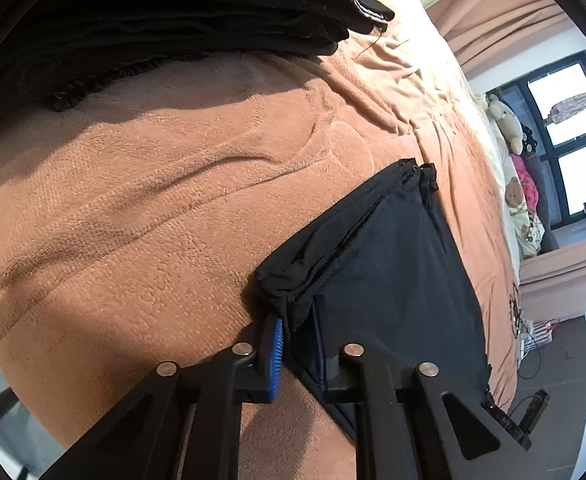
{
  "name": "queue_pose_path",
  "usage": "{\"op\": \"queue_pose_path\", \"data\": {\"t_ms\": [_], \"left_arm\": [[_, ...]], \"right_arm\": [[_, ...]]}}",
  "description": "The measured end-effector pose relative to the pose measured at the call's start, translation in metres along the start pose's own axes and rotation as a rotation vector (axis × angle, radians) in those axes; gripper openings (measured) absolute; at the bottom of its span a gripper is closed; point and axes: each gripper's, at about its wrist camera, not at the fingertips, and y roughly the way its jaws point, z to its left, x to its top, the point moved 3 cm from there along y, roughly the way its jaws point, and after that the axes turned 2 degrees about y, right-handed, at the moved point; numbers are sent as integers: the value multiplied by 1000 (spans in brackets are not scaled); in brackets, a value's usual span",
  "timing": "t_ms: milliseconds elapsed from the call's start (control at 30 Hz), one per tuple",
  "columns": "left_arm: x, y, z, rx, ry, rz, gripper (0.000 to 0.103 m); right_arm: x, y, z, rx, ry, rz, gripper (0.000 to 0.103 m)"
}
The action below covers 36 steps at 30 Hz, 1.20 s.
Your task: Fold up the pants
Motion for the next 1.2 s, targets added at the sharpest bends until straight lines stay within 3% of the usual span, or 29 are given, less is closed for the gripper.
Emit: {"op": "queue_pose_path", "data": {"t_ms": [233, 433, 667, 1033, 1067, 1100, 1133, 1167, 1200], "left_arm": [[-5, -3, 3, -51, -28, 22, 12], [-9, -4, 2, -129, -40, 43, 30], [-11, 0, -3, -145, -27, 50, 31], [-10, 3, -3, -156, 18, 17, 30], [-10, 2, -4, -147, 28, 14, 28], [-11, 1, -5, -131, 37, 9, 21], [-11, 1, -6, -118, 46, 5, 12], [-12, 0, -7, -108, 56, 3, 11], [-12, 0, -8, -108, 58, 0, 8]], "right_arm": [[2, -10, 23, -31, -16, -20, 0], [-18, -42, 33, 22, -14, -39, 0], [-49, -80, 32, 77, 41, -78, 0], [-91, -98, 36, 134, 105, -82, 2], [-94, -98, 36, 138, 108, -80, 13], [-97, -98, 36, 138, 112, -81, 33], [-99, -98, 37, 134, 117, -88, 44], [-102, -100, 38, 128, 122, -100, 56], [-105, -101, 39, 125, 128, -115, 56]]}}
